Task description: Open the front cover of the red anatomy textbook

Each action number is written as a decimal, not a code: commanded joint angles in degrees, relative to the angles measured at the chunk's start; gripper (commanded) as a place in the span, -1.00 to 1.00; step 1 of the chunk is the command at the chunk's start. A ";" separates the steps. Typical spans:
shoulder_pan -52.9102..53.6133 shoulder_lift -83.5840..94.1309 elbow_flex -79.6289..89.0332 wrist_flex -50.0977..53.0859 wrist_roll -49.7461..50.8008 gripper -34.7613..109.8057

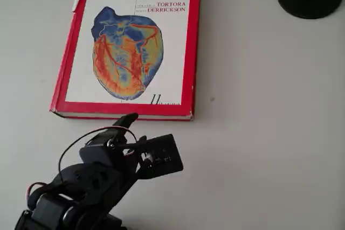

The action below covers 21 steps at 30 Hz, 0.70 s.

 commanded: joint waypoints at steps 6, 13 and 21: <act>0.79 -41.31 -21.36 -13.10 2.72 -0.23; 2.29 -49.66 -23.38 -17.23 2.55 -0.23; 5.01 -55.81 -25.66 -21.45 2.11 -0.23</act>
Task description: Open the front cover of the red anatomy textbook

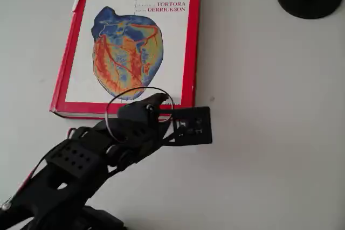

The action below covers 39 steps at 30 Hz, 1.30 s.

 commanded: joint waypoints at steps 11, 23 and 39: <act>2.46 -0.44 -9.76 -2.11 -0.62 -0.23; 1.14 3.60 -14.94 2.99 0.79 -0.23; -1.76 8.70 -21.45 13.27 1.93 -0.23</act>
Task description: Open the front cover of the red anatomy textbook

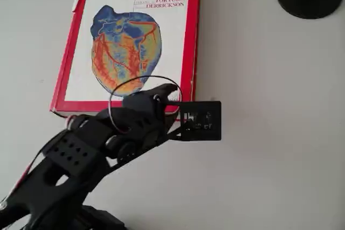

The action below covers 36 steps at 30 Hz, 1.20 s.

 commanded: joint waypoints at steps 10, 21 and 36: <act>-5.45 8.61 -16.61 10.55 0.35 -0.23; -7.38 11.07 -25.84 21.01 -0.97 -0.23; -15.21 10.72 -49.66 39.73 0.09 -0.23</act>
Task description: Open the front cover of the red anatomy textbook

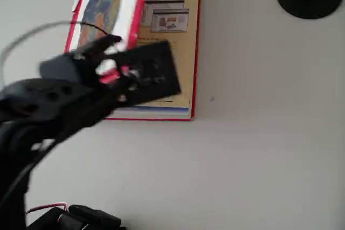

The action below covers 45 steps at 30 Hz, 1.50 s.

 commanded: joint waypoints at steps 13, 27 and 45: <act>-18.90 -4.13 -22.59 9.84 5.71 -0.09; -29.36 -15.91 -42.98 13.80 7.73 -0.09; -48.60 -20.48 -43.77 12.48 9.14 -0.09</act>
